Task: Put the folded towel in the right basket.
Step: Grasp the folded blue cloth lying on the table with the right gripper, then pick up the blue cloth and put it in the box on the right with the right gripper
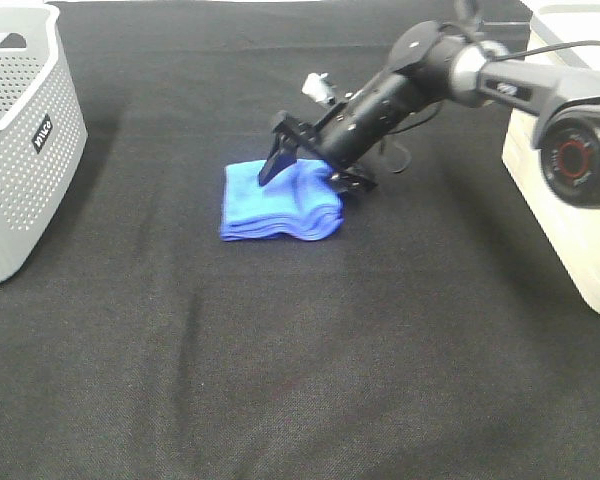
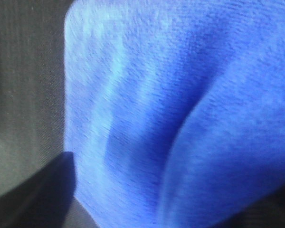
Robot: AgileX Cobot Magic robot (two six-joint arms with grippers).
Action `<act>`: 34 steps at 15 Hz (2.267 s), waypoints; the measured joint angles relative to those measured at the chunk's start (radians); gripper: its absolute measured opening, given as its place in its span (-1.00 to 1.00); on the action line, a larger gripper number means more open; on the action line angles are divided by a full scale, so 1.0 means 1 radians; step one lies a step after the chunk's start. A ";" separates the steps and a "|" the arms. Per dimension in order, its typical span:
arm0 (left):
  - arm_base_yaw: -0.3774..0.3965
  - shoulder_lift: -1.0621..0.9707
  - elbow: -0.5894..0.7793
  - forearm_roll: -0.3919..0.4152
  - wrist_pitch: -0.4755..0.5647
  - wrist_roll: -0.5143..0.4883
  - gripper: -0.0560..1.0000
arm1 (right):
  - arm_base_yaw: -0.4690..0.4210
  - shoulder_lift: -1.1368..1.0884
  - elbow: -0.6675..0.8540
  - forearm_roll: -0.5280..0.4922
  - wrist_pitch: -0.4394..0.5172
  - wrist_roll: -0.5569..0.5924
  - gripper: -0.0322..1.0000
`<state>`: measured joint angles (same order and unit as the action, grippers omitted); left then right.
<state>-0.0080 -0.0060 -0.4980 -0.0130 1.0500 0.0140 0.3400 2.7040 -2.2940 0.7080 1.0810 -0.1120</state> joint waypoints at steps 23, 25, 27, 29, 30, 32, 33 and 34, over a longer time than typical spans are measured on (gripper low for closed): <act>0.000 0.000 0.000 0.013 0.000 0.000 0.98 | -0.057 -0.882 0.296 -0.792 0.135 0.128 -0.57; 0.000 0.000 0.000 0.013 0.000 0.000 0.98 | -0.260 -1.037 0.417 -0.811 0.138 0.135 -0.57; 0.000 0.000 0.000 0.013 0.000 0.000 0.98 | -0.442 -1.092 0.425 -0.742 0.143 0.122 -0.57; 0.000 0.000 0.000 0.013 0.000 0.000 0.98 | -0.561 -1.091 0.438 -0.688 0.143 0.078 -0.57; 0.000 0.000 0.000 0.013 0.000 0.000 0.98 | -0.586 -1.077 0.456 -0.679 0.143 0.067 -0.57; 0.000 0.000 0.000 0.013 0.000 0.000 0.98 | -0.595 -1.020 0.493 -0.657 0.143 0.043 -0.57; 0.000 0.000 0.000 0.013 0.000 0.000 0.98 | -0.595 -0.990 0.498 -0.645 0.135 0.043 -0.57; 0.000 0.000 0.000 0.013 0.000 0.000 0.98 | -0.595 -0.966 0.502 -0.642 0.124 0.043 -0.57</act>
<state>-0.0080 -0.0060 -0.4980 0.0000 1.0500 0.0140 -0.2550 1.7380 -1.7920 0.0660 1.2050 -0.0690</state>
